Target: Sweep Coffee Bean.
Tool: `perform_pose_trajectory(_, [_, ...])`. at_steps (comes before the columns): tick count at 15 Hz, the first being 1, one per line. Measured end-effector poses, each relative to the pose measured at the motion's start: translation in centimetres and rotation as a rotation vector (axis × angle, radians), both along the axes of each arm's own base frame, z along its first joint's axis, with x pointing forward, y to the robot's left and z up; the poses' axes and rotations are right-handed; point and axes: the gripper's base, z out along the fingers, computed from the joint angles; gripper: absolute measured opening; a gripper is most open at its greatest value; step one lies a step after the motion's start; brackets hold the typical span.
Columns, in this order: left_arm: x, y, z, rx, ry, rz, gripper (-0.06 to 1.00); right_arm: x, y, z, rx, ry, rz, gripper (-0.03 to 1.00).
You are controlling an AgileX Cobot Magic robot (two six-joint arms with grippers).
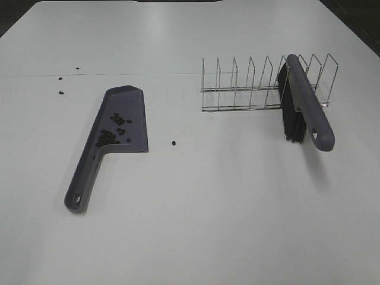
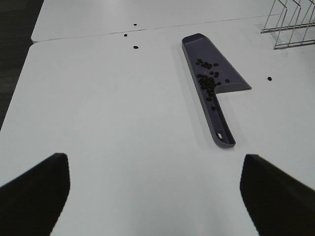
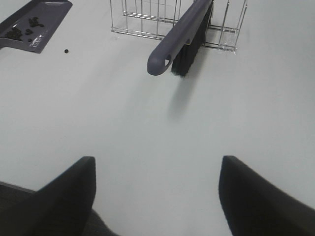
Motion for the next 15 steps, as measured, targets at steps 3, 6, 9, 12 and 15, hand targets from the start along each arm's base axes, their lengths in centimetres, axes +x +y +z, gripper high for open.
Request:
perform_pose_trajectory(3, [-0.01, -0.05, 0.00, -0.006, 0.001, -0.004, 0.86, -0.01, 0.03, 0.00, 0.003, 0.001, 0.002, 0.62])
perform_pose_trajectory(6, [-0.01, -0.06, 0.00, -0.007, 0.001, -0.004, 0.86, -0.07, 0.34, 0.01, 0.035, 0.006, 0.022, 0.62])
perform_pose_trajectory(9, [-0.01, -0.06, 0.00, -0.008, 0.001, -0.003, 0.86, -0.13, 0.62, -0.01, 0.065, 0.014, 0.042, 0.62])
perform_pose_trajectory(12, [-0.04, -0.08, 0.01, -0.010, 0.000, 0.047, 0.86, -0.15, 0.74, 0.01, 0.077, 0.015, 0.050, 0.62])
perform_pose_trajectory(15, [-0.09, -0.12, 0.01, -0.010, 0.000, 0.131, 0.86, -0.16, 0.77, 0.01, 0.080, 0.016, 0.052, 0.62])
